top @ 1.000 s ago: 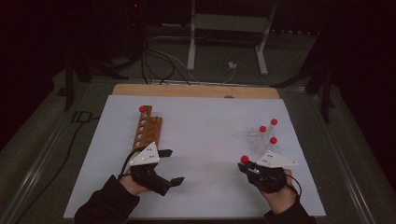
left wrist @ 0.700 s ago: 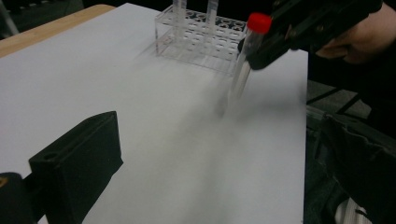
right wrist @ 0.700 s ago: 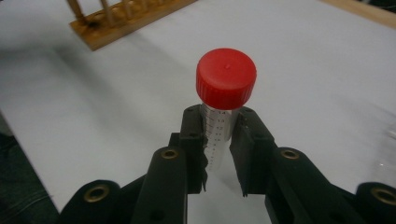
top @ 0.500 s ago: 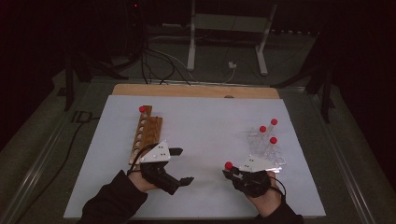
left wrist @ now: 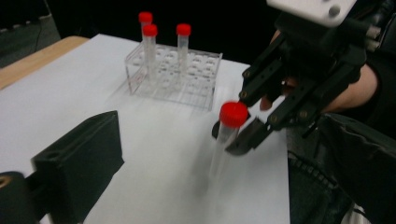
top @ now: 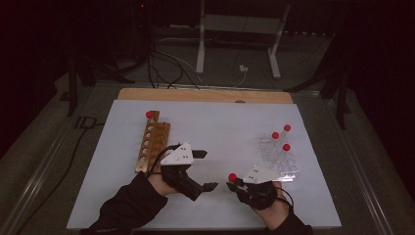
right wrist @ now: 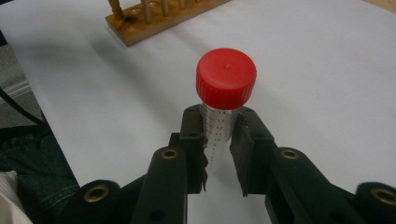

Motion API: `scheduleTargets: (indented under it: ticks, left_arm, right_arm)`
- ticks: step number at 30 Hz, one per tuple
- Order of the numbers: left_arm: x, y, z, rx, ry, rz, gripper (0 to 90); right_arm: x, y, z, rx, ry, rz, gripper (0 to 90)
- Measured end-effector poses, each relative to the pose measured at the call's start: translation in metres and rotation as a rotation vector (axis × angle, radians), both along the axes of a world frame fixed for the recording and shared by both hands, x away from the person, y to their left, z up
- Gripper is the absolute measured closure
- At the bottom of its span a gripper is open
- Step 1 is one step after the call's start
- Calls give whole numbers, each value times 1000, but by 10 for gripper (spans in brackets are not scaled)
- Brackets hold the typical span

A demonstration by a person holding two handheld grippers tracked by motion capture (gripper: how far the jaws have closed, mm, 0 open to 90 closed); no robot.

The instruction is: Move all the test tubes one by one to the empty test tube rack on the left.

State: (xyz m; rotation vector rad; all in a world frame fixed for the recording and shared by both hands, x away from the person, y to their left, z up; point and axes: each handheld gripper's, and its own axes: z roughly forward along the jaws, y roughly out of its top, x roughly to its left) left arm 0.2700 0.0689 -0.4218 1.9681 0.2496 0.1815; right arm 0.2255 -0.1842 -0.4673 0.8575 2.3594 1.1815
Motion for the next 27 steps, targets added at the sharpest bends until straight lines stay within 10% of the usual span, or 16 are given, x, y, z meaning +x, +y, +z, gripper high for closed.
scheduleTargets:
  ticks: [27]
  left_arm:
    - [1, -46, -19, 33, -21, -78, 657]
  right_arm:
    - [-4, 0, 4, 11, -12, 20, 746]
